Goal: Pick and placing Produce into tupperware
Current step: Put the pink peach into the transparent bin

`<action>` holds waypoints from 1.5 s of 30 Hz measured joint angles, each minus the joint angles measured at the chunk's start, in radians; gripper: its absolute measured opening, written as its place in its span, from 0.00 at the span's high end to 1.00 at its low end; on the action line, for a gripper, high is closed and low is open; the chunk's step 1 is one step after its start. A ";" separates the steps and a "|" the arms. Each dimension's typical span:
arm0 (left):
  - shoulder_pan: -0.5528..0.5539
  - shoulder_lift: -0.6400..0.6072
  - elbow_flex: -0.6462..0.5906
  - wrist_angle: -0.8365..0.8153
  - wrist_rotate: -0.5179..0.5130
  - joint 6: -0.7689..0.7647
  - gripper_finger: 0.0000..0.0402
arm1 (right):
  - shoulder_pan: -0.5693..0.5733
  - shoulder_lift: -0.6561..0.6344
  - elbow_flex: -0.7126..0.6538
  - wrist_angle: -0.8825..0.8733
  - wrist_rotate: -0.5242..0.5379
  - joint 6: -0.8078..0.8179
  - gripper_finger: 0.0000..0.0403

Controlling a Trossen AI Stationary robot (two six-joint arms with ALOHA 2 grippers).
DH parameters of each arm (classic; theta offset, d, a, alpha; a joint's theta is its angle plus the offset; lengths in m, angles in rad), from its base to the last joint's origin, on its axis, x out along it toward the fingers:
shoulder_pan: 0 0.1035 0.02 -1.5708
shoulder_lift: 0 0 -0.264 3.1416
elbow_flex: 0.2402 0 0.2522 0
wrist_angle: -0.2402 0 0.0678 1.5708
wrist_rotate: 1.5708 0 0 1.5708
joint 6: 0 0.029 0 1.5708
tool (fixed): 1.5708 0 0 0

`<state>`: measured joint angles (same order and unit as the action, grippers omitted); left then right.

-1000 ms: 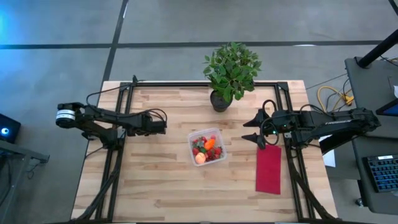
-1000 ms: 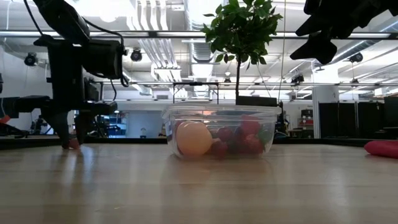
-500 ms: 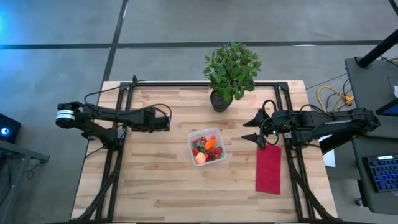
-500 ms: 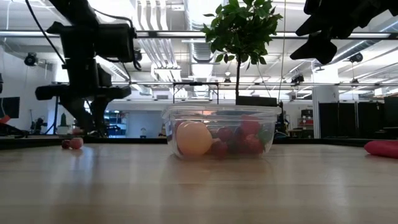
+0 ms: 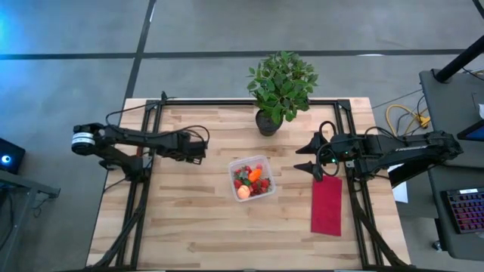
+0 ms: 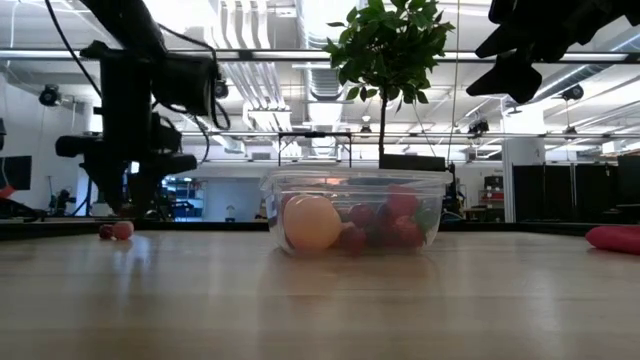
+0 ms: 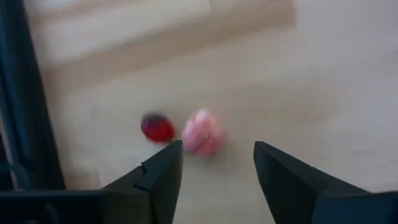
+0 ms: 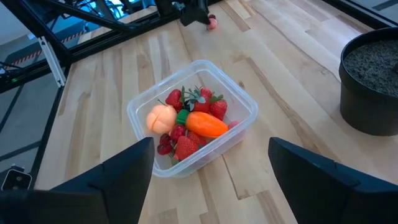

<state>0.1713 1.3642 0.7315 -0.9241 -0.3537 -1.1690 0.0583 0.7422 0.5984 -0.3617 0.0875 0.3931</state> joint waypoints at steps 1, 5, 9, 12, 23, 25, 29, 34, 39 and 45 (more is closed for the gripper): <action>0.012 0.013 -0.001 -0.001 0.033 -0.001 0.53 | 0.000 0.000 0.000 0.000 0.000 0.000 0.24; 0.048 0.060 0.009 0.000 0.083 -0.001 0.50 | 0.000 0.000 0.000 0.000 0.000 0.000 0.24; 0.064 0.093 0.023 0.002 0.060 0.051 0.50 | 0.000 0.000 0.000 0.000 0.000 0.000 0.23; 0.075 0.110 0.026 0.005 0.058 0.115 0.50 | 0.000 0.000 0.000 0.000 0.000 0.000 0.23; 0.127 0.121 0.026 0.019 0.064 0.394 0.50 | 0.000 0.000 0.000 0.000 0.000 0.000 0.24; 0.147 0.121 0.026 0.025 0.084 0.420 0.50 | 0.000 0.000 0.000 0.000 0.000 0.000 0.24; 0.187 0.124 0.026 0.042 0.137 0.456 0.50 | 0.000 0.000 0.000 0.000 0.000 0.000 0.23; 0.232 0.124 0.025 0.052 0.164 0.511 0.50 | 0.000 0.000 0.000 0.000 0.000 0.000 0.24; 0.281 0.124 0.026 0.053 0.209 0.619 0.50 | 0.000 0.000 0.000 0.000 0.000 0.000 0.24; 0.356 0.124 0.026 0.053 0.319 0.758 0.50 | 0.000 0.000 0.000 0.000 0.000 0.000 0.22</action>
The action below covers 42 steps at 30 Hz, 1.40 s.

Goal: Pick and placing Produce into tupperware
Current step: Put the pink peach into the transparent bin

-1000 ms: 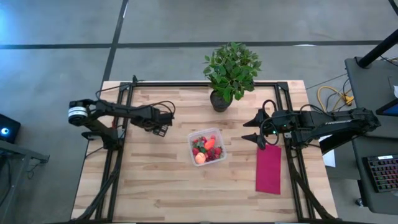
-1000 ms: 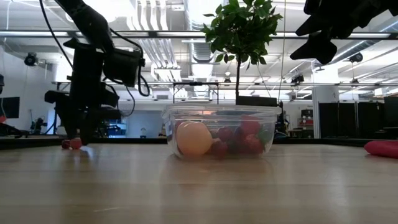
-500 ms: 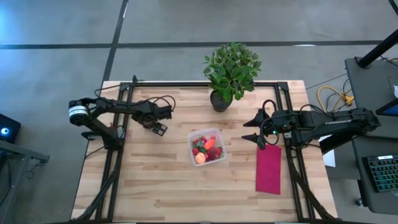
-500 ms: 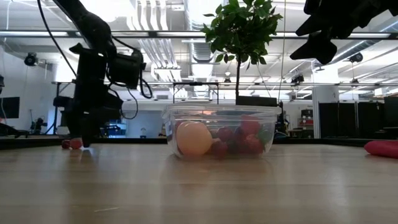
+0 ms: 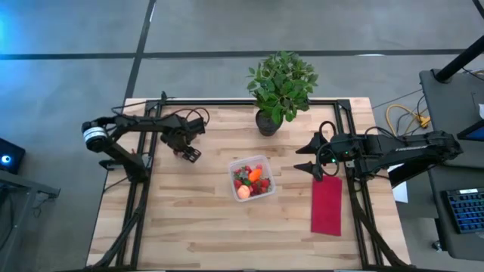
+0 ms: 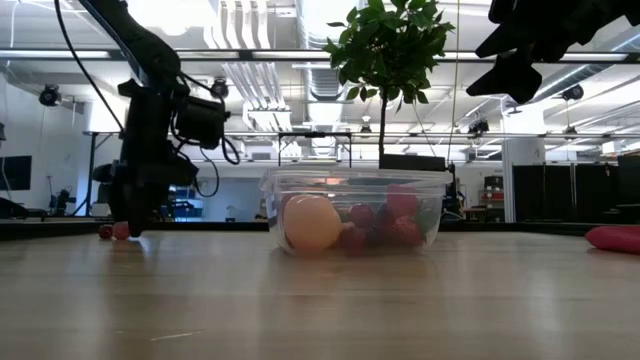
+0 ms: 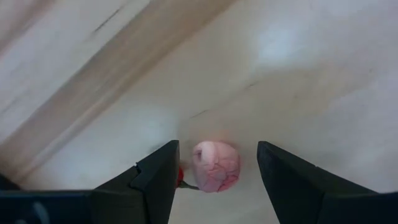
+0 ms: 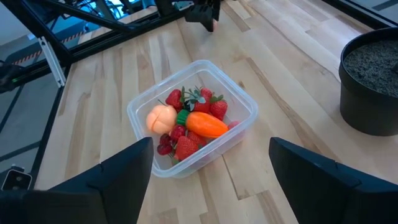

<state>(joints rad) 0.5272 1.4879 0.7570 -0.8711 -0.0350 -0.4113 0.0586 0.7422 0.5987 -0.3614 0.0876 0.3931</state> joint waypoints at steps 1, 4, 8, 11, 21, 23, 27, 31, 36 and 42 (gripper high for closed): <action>0.012 0.000 0.000 0.000 0.011 0.015 0.50 | 0.000 0.000 0.000 0.000 0.000 0.000 0.22; 0.041 0.000 0.000 0.000 0.019 0.035 0.50 | 0.000 0.000 0.000 0.000 0.000 0.000 0.23; 0.070 0.000 0.000 0.000 0.030 0.075 0.50 | 0.000 0.000 0.000 0.000 0.000 0.000 0.23; 0.081 0.000 0.000 0.000 0.031 0.089 0.50 | 0.000 0.000 0.000 0.000 0.000 0.000 0.22; 0.084 0.000 -0.008 -0.001 0.089 0.186 0.62 | 0.000 0.000 0.000 0.000 0.000 0.000 0.24; 0.083 0.000 -0.010 -0.002 0.091 0.190 0.64 | 0.000 0.000 0.000 0.000 0.000 0.000 0.23; 0.083 0.000 -0.010 -0.001 0.091 0.196 0.65 | 0.000 0.000 0.000 0.000 0.000 0.000 0.22; 0.083 0.000 -0.010 -0.007 0.093 0.231 0.66 | 0.000 0.000 0.000 0.000 0.000 0.000 0.23; 0.083 0.000 -0.010 -0.027 0.094 0.275 0.66 | 0.000 0.000 0.000 0.000 0.000 0.000 0.23; 0.083 0.000 -0.011 -0.029 0.082 0.297 0.66 | 0.000 0.000 0.000 0.000 0.000 0.000 0.23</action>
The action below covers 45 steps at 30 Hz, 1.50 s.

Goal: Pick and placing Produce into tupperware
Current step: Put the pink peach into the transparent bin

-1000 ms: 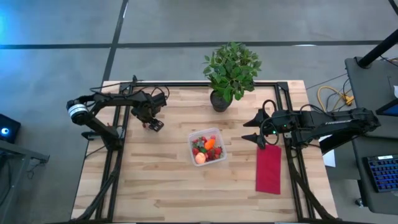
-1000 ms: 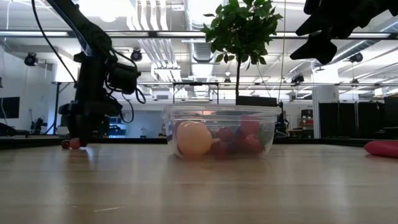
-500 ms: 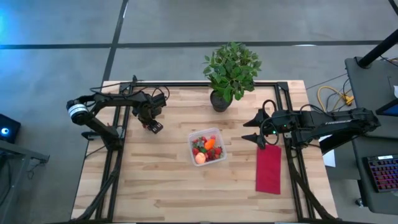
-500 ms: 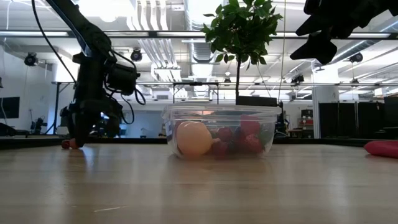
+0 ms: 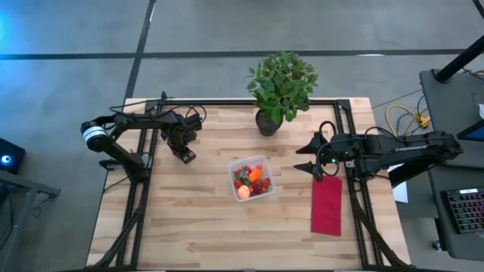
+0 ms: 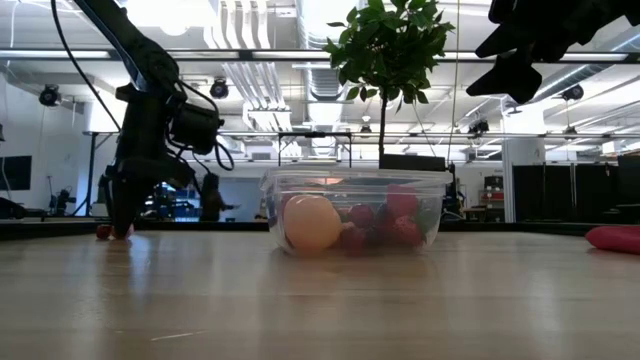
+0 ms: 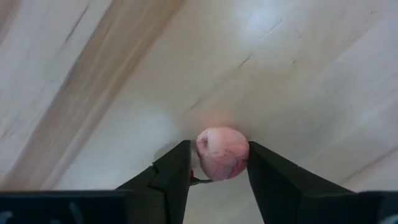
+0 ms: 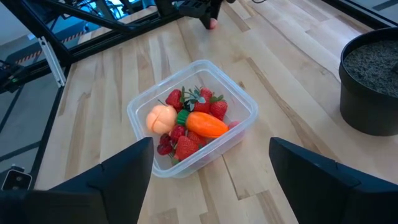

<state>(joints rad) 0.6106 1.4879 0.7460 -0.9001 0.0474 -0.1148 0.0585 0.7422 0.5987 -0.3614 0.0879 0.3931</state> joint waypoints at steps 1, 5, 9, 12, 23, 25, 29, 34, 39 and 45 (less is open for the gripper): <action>0.000 0.000 0.000 0.001 -0.003 0.000 0.66 | 0.000 0.000 0.000 0.000 0.000 0.000 0.23; 0.000 0.000 0.000 0.001 -0.003 -0.002 0.66 | 0.000 0.000 0.000 0.000 0.000 0.000 0.24; 0.000 0.000 0.000 0.001 -0.003 -0.002 0.70 | 0.000 0.000 0.000 0.000 0.000 0.000 0.24; 0.000 0.000 0.000 0.001 -0.003 -0.003 0.75 | 0.000 0.000 0.000 0.000 0.000 0.000 0.24; -0.008 -0.001 0.041 0.002 0.070 -0.089 0.82 | 0.000 0.000 0.000 0.000 0.000 0.000 0.23; -0.026 -0.003 0.078 0.003 0.127 -0.091 0.82 | 0.000 0.000 0.000 0.000 0.000 0.000 0.23; -0.090 -0.021 0.182 0.036 0.219 -0.095 0.82 | 0.000 0.000 0.000 0.000 0.000 0.000 0.24; -0.229 -0.035 0.312 0.251 0.327 -0.167 0.82 | 0.000 0.000 0.000 0.000 0.000 0.000 0.25; -0.373 0.019 0.375 0.526 0.333 -0.317 0.82 | 0.000 0.000 0.000 -0.001 0.000 0.000 0.24; -0.485 0.146 0.452 0.610 0.259 -0.480 0.80 | 0.000 0.000 0.000 0.000 0.000 0.000 0.23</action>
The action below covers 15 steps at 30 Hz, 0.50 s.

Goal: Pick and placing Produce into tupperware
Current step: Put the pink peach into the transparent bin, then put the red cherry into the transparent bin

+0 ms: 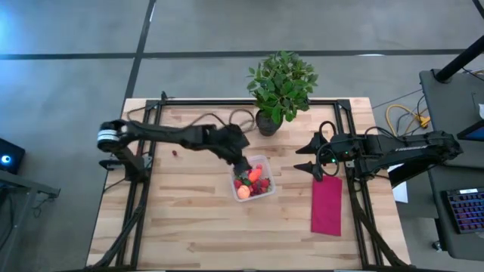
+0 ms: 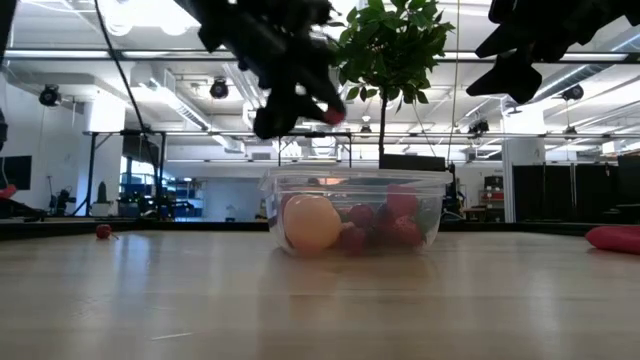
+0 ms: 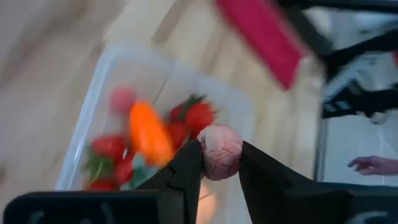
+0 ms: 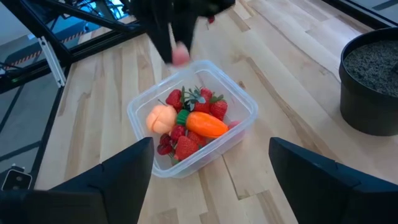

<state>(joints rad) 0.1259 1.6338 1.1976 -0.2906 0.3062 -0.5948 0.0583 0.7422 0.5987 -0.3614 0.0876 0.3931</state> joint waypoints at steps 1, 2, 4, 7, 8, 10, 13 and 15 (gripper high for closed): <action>-0.007 0.027 0.013 -0.028 -0.007 -0.030 0.79 | 0.000 0.000 0.000 -0.001 0.000 0.000 0.23; -0.014 0.054 0.024 -0.053 -0.013 -0.057 0.76 | 0.000 0.000 0.000 0.000 0.000 0.000 0.24; -0.026 0.105 0.051 -0.076 -0.020 -0.106 0.71 | 0.000 0.000 0.000 -0.001 0.000 0.000 0.24; -0.041 0.157 0.091 -0.088 -0.018 -0.183 0.62 | 0.000 0.000 0.000 0.000 0.000 0.000 0.24; -0.043 0.169 0.102 -0.088 -0.017 -0.205 0.59 | 0.000 0.000 0.000 0.000 0.000 0.000 0.24; -0.043 0.184 0.121 -0.101 -0.016 -0.235 0.54 | 0.000 0.000 0.000 0.000 0.000 0.000 0.24; -0.037 0.175 0.150 -0.155 -0.020 -0.237 0.51 | 0.000 0.000 0.000 0.000 0.000 0.000 0.23; -0.034 0.150 0.158 -0.240 -0.022 -0.229 0.50 | 0.000 0.000 0.000 0.000 0.000 0.000 0.23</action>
<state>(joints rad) 0.0919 1.7839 1.3560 -0.5310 0.2839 -0.8234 0.0586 0.7418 0.5987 -0.3616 0.0875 0.3931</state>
